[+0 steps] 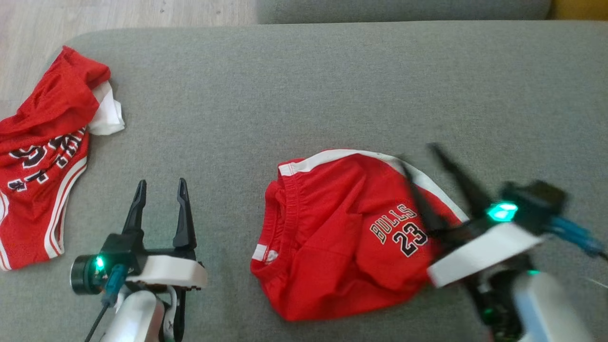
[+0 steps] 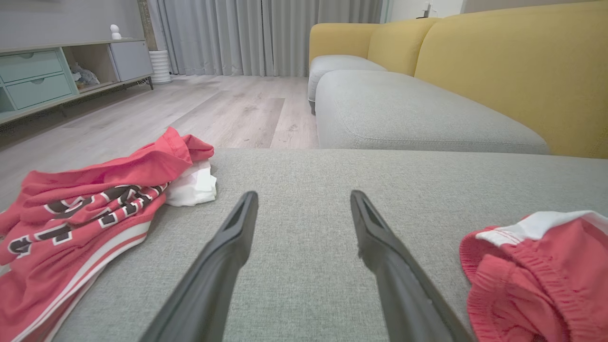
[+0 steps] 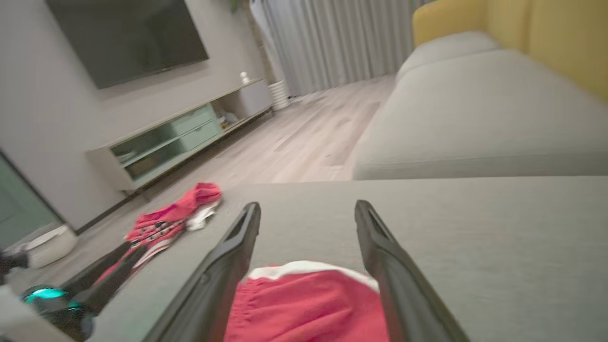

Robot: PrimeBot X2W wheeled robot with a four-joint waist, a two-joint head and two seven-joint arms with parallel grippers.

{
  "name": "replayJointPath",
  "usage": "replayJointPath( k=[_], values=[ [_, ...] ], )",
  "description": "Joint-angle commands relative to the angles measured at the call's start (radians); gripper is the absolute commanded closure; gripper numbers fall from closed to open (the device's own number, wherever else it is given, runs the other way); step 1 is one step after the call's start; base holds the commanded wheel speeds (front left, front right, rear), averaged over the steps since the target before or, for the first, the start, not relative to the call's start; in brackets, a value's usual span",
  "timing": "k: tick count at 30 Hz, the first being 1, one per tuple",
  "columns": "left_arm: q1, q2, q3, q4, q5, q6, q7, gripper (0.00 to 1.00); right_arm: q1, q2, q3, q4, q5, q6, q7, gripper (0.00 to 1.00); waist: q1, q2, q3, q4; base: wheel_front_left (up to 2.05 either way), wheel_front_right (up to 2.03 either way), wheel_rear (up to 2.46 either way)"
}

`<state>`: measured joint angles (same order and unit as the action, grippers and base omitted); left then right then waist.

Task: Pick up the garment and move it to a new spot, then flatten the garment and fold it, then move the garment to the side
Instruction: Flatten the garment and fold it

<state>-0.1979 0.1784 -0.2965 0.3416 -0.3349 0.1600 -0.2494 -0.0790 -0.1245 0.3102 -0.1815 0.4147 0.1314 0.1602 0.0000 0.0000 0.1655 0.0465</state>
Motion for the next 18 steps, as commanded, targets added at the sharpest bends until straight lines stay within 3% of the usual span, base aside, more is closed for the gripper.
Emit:
replayJointPath(
  k=[1, 5, 9, 18],
  values=[
    [-0.021, 0.025, 0.031, -0.033, 0.000, 0.007, -0.009, 0.00, 0.007, 0.020, -0.046, -0.020, -0.045, -0.001, -0.028, 0.00, 0.0000, 0.0000, -0.003, -0.001, 0.00, 0.00, 0.00],
    [-0.016, 0.034, 0.028, -0.039, 0.001, 0.009, -0.005, 0.00, 0.030, 0.047, -0.217, 0.002, -0.131, -0.001, -0.094, 0.00, 0.0000, 0.0000, -0.008, -0.006, 0.00, 0.00, 0.00],
    [-0.015, 0.042, 0.023, -0.047, 0.003, 0.011, 0.004, 0.00, 0.053, 0.060, -0.323, 0.018, -0.173, -0.001, -0.128, 0.00, 0.0000, 0.0000, -0.011, -0.012, 0.00, 0.00, 0.00],
    [-0.013, 0.056, 0.024, -0.070, 0.000, 0.020, 0.017, 0.00, 0.089, 0.070, -0.353, 0.032, -0.183, -0.001, -0.127, 0.00, 0.0000, 0.0000, -0.001, -0.021, 0.00, 0.00, 0.00]
  ],
)
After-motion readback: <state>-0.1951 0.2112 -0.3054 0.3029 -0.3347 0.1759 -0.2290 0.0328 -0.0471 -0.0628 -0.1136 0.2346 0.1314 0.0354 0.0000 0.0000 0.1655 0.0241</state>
